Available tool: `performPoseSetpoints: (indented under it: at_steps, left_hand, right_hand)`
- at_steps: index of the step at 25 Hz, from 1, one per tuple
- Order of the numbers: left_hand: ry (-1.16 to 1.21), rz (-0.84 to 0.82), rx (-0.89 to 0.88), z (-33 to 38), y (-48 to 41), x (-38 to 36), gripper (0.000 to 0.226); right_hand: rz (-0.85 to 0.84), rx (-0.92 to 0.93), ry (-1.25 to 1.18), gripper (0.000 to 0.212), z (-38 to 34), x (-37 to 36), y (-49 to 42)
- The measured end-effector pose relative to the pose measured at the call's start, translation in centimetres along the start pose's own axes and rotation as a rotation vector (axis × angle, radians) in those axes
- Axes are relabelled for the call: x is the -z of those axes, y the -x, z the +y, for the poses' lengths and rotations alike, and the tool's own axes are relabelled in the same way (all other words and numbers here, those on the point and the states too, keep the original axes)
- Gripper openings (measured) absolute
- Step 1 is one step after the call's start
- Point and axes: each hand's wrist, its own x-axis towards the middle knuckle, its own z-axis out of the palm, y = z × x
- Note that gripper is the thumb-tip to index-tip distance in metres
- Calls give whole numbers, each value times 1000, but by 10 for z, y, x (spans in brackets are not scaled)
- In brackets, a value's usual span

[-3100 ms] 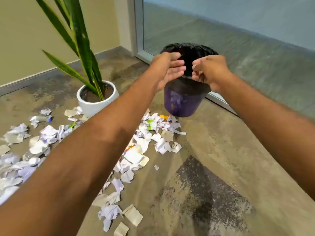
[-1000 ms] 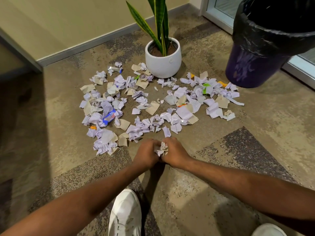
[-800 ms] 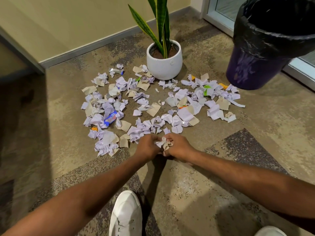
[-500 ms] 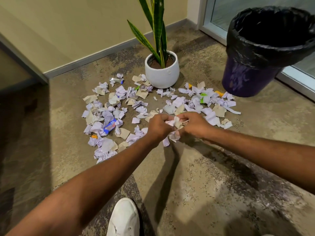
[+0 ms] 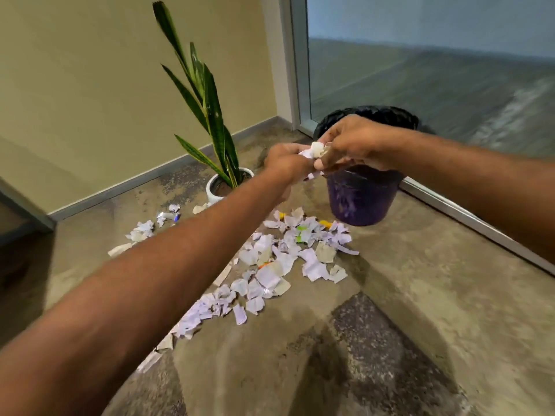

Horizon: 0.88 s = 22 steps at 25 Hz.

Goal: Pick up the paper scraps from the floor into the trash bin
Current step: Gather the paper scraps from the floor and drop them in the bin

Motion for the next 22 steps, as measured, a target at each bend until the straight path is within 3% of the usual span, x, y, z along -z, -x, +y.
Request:
performPoseSetpoints:
  at_steps: [5,9,11,14,16,19,21,22]
  left_hand:
    - [-116,-115,46,58,-28,-38,34]
    - [-134,-219,107,75,-72,-65,27]
    - [-104,-293,137,78,-81,-77,9]
    - [-64,-370,192,75,-93,-83,21]
    - [-28,-410,241,72,-103,-84,22]
    - [28,-434,256,69,-120,-80,16]
    - [18,-455,236,63,-131,-73,42]
    - [11,-465,214,59,-136,-71,45]
  right_hand:
    - [141,-26,-235,30,-2,50,9]
    - [295,-74,-388,31,5,76,-5]
    - [370,-114,-418,29,11,84,-18]
    - [460,-190,-440,22,23,90,-40]
    - [499,-224,-413,12,30,89,-52]
    - [581,-213,-440,15,36,80,-65]
    - [640,-200,-456,18,36,71,-73]
    - [654,-200,-453,17,36,67,-76]
